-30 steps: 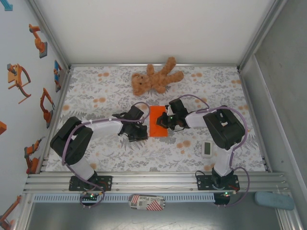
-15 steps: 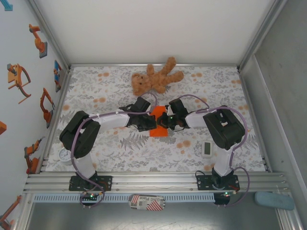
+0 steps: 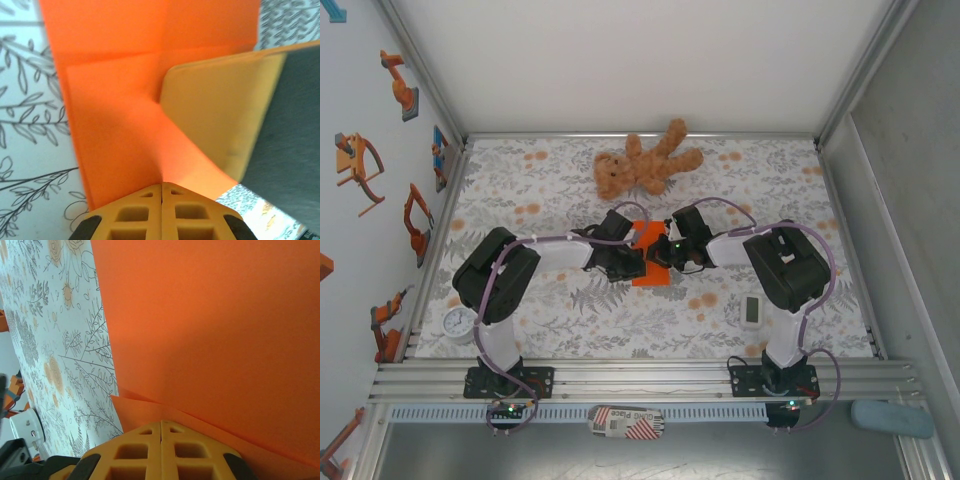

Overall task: Fold a paper plane with a square sheet of paper (pick it up from the middle)
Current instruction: Fold the triangle a second time at the center of the table.

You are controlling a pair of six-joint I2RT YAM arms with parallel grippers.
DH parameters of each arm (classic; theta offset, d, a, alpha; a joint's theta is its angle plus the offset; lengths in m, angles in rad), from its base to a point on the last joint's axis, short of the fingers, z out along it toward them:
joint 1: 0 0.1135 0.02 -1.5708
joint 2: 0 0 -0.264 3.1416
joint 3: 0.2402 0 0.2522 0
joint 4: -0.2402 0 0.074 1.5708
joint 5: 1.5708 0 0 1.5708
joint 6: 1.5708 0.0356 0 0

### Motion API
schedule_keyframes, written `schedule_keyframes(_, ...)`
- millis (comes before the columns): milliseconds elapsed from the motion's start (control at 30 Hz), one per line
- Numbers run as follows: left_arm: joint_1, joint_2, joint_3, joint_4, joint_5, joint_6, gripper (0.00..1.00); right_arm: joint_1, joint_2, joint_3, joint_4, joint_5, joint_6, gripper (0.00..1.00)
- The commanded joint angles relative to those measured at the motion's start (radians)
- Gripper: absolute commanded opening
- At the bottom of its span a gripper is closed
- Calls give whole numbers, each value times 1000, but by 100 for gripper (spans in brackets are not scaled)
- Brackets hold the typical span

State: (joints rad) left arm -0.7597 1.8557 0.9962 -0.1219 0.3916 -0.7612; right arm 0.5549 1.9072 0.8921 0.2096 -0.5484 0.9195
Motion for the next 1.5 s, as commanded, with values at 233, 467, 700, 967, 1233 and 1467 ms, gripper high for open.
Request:
schedule_keyframes(233, 16, -52, -142, -34, -1, 16, 0, -22, 90, -39, -157, 113, -30, 0)
schedule_keyframes(467, 35, -163, -250, -24, 29, -4, 0, -24, 90, -37, -161, 108, -35, 0)
schedule_keyframes(700, 37, -273, -198, 27, 38, -14, 0, -25, 83, -38, -145, 97, -27, 0)
schedule_keyframes(967, 34, -112, -85, 70, 28, -53, 0, -24, 74, -25, -131, 91, -20, 0)
schedule_keyframes(1233, 35, -47, -77, 13, -22, -52, 0, -25, 34, 19, -145, 70, -35, 0)
schedule_keyframes(1467, 33, -22, -116, -9, -33, -65, 0, -24, -68, 105, -213, 49, -125, 0)
